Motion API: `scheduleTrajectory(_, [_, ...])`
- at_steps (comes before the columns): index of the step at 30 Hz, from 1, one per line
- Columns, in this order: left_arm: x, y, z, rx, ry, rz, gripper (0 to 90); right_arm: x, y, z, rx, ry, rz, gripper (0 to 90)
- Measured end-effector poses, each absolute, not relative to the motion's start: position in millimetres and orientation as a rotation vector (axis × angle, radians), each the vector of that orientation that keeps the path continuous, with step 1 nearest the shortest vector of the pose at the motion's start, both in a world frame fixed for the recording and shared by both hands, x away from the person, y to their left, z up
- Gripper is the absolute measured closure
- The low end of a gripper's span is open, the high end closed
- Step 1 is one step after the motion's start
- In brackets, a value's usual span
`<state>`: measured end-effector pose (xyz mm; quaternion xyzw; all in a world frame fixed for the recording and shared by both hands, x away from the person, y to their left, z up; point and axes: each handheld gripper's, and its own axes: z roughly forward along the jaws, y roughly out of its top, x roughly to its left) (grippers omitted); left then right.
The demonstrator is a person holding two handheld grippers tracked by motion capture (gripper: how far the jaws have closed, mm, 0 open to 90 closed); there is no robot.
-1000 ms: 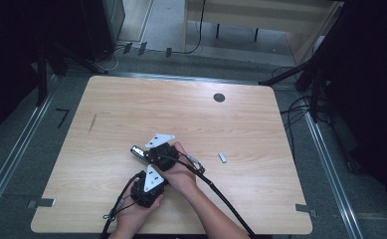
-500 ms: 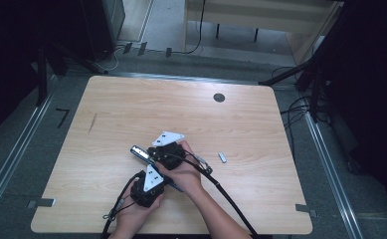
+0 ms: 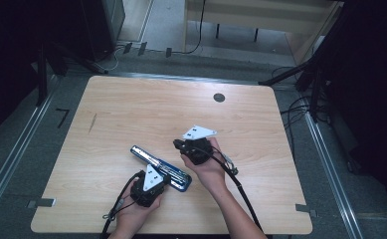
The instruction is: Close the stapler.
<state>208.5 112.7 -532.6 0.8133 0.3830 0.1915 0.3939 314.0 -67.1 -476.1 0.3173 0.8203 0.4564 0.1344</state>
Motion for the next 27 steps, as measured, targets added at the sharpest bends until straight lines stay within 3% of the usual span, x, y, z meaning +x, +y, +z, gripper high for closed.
scheduleTrajectory(20, [208.2,112.6,-532.5,2.068,0.971,0.489,90.0,318.3,-139.3,-490.4,0.963,2.356,1.148,75.0])
scheduleTrajectory(27, [208.2,112.3,-532.7,2.066,0.971,0.492,90.0,319.0,-161.5,-498.2,1.076,2.319,1.137,74.7])
